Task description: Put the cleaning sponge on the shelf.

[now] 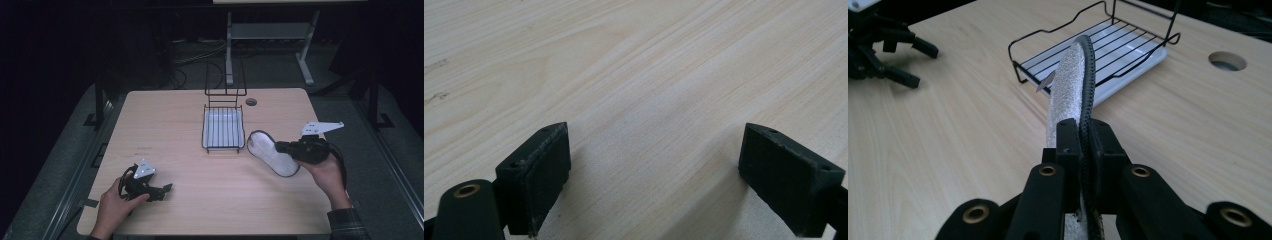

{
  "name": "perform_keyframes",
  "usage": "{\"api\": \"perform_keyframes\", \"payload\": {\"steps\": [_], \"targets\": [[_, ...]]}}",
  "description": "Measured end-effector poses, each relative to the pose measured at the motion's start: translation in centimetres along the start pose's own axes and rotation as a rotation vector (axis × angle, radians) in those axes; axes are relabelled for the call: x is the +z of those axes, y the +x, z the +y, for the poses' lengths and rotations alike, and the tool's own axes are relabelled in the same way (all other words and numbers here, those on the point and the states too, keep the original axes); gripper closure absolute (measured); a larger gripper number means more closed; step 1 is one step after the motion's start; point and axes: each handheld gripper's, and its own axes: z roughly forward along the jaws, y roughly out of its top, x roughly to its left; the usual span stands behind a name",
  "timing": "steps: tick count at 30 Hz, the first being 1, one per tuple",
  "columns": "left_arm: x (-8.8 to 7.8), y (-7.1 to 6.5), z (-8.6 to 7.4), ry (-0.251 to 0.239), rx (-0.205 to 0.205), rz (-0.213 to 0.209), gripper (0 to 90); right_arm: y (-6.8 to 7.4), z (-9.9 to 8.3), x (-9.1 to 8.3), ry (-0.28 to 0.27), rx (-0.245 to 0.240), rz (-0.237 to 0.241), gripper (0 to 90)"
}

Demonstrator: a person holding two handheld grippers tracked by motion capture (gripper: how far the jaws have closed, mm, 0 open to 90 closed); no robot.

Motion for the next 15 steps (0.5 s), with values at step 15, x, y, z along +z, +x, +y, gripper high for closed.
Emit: {"api": "perform_keyframes", "payload": {"steps": [15], "targets": [[0.0,0.0,0.0,-0.001,0.0,0.0,12.6,-0.7,1.7,0.7,-0.056,0.029,-0.019,84.4]]}}
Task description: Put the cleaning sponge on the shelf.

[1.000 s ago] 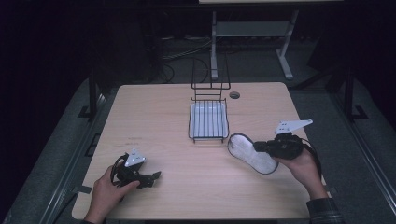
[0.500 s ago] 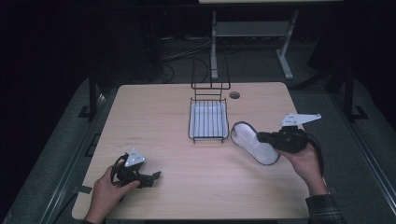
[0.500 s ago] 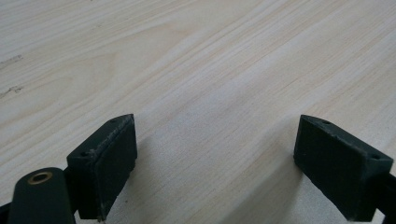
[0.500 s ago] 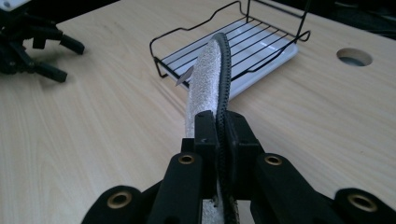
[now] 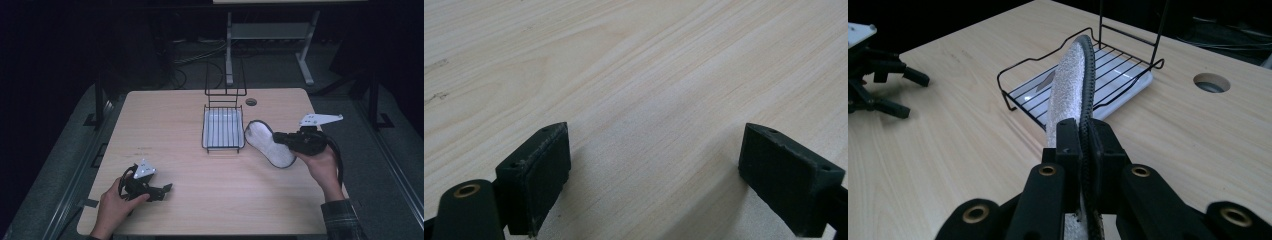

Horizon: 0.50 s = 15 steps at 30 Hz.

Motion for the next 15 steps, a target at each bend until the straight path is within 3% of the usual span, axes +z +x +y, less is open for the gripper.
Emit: {"api": "perform_keyframes", "payload": {"steps": [15], "targets": [[0.0,0.0,0.0,0.003,0.005,0.0,12.6,-0.6,2.5,2.2,-0.045,0.025,-0.009,84.4]]}}
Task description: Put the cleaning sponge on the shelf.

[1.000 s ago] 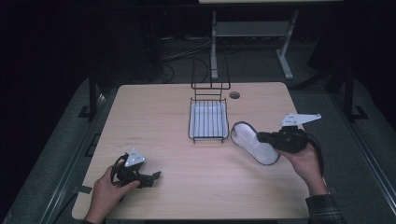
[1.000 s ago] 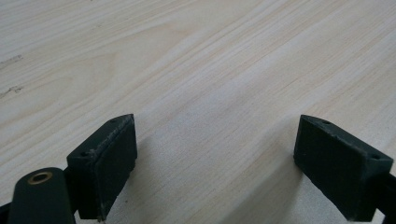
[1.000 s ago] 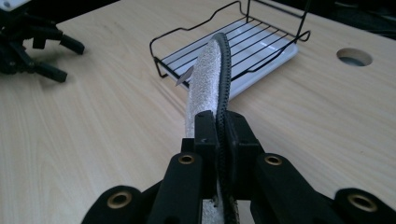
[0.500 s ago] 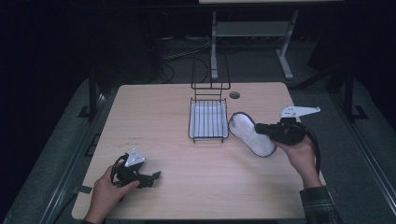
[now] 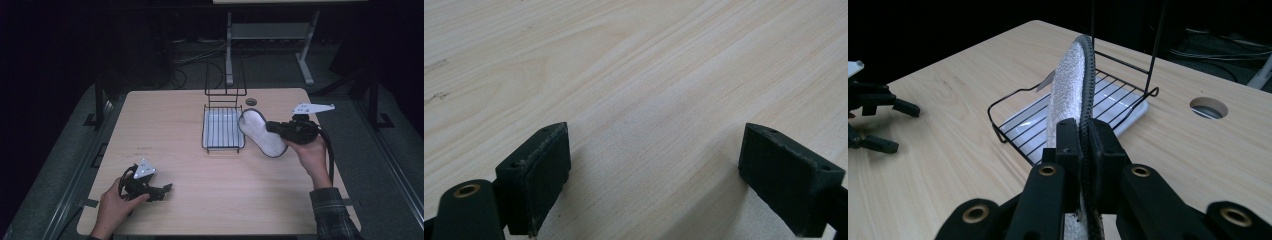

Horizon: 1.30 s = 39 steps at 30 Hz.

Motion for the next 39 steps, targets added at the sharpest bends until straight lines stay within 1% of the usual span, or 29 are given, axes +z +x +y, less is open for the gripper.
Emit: {"api": "perform_keyframes", "payload": {"steps": [2,4,7,8,10,11,12,13,14,17,18,20,22,24,29,32,33,34,36,37,39], "targets": [[0.0,0.0,0.0,0.0,0.0,0.0,12.6,0.0,0.6,0.5,-0.003,0.003,-0.003,84.4],[0.0,0.0,0.0,0.001,0.0,0.0,12.6,0.0,0.8,0.7,-0.004,0.002,-0.006,84.3],[0.0,0.0,0.0,0.0,-0.001,0.0,12.6,-0.1,1.5,1.6,-0.008,0.012,-0.01,84.4],[0.0,0.0,0.0,0.0,-0.001,0.0,12.7,-0.1,1.5,1.6,-0.008,0.012,-0.01,84.4],[0.0,0.0,0.0,0.001,-0.002,-0.001,12.6,-0.1,2.0,2.3,-0.009,0.015,-0.009,84.4],[0.0,0.0,0.0,0.001,-0.002,-0.001,12.6,-0.1,2.0,2.3,-0.009,0.015,-0.009,84.4],[0.0,0.0,0.0,0.0,-0.002,-0.001,12.6,0.0,2.3,2.8,-0.011,0.019,-0.006,84.4],[0.0,0.0,0.0,0.0,-0.002,-0.001,12.6,0.0,2.3,2.8,-0.011,0.019,-0.006,84.4],[0.0,0.0,0.0,0.0,-0.002,-0.001,12.6,0.1,2.7,3.3,-0.012,0.021,-0.006,84.3],[0.0,0.0,0.0,0.0,-0.002,-0.001,12.6,0.1,3.1,4.1,-0.012,0.026,-0.008,84.4],[0.0,0.0,0.0,0.0,-0.002,-0.001,12.6,0.1,3.1,4.1,-0.012,0.026,-0.008,84.4],[0.0,0.0,0.0,0.0,-0.002,-0.001,12.6,0.1,3.5,4.7,-0.025,0.033,-0.009,84.3],[0.0,0.0,0.0,0.0,-0.002,-0.001,12.6,0.1,3.8,5.2,-0.017,0.038,-0.005,84.4],[0.0,0.0,0.0,0.0,-0.002,-0.001,12.6,0.1,3.9,5.4,-0.016,0.034,-0.009,84.4],[0.0,0.0,0.0,0.0,-0.002,-0.001,12.6,0.3,4.4,7.0,-0.018,0.044,0.0,84.4],[0.0,0.0,0.0,0.0,-0.002,-0.001,12.6,0.3,4.3,7.9,-0.01,0.052,0.008,84.3],[0.0,0.0,0.0,0.0,-0.002,-0.001,12.6,0.3,4.3,7.9,-0.01,0.052,0.008,84.3],[0.0,0.0,0.0,0.0,-0.002,-0.001,12.6,0.3,4.4,8.5,-0.005,0.054,0.007,84.3],[0.0,0.0,0.0,0.0,-0.002,-0.001,12.6,0.3,4.5,8.7,-0.004,0.057,0.009,84.3],[0.0,0.0,0.0,0.0,-0.002,-0.001,12.6,0.3,4.6,9.4,0.001,0.056,0.011,84.3],[0.0,0.0,0.0,0.0,-0.002,-0.001,12.6,0.3,4.7,9.8,0.004,0.062,0.017,84.3]]}}
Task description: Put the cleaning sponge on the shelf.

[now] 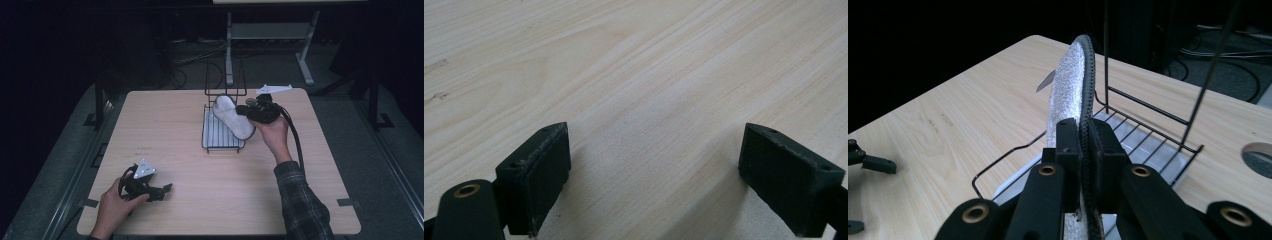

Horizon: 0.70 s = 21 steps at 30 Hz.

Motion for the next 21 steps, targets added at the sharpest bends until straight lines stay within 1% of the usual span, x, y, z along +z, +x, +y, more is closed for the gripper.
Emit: {"api": "perform_keyframes", "payload": {"steps": [2,3,4,5,6,9,10,12,14,21], "targets": [[0.0,0.0,0.0,0.0,0.0,0.0,12.6,0.0,0.0,0.3,0.002,0.003,0.001,84.3],[0.0,0.0,0.0,0.0,0.0,0.0,12.6,0.0,0.0,0.9,-0.001,-0.007,0.007,84.3],[0.0,0.0,0.0,0.0,0.0,0.0,12.7,0.0,0.0,0.9,-0.001,-0.007,0.007,84.3],[0.0,0.0,0.0,-0.001,0.0,0.001,12.6,0.1,-0.1,1.4,0.018,0.012,0.008,84.3],[0.0,0.0,0.0,-0.001,0.0,0.001,12.6,0.1,-0.1,1.4,0.018,0.012,0.008,84.3],[0.0,0.0,0.0,0.0,0.0,0.0,12.6,0.0,-0.3,2.2,0.014,0.02,0.011,84.3],[0.0,0.0,0.0,0.0,0.0,0.0,12.6,0.0,-0.4,2.4,0.015,0.028,0.011,84.3],[0.0,0.0,0.0,-0.003,0.0,0.001,12.6,-0.1,-0.4,2.5,0.016,0.025,0.01,84.3],[0.0,0.0,0.0,-0.001,0.0,0.0,12.6,-0.3,-0.6,2.9,0.035,0.048,0.011,84.1],[0.0,0.0,0.0,0.001,0.002,0.001,12.7,-0.6,-1.0,3.6,0.043,0.049,0.005,83.7]]}}
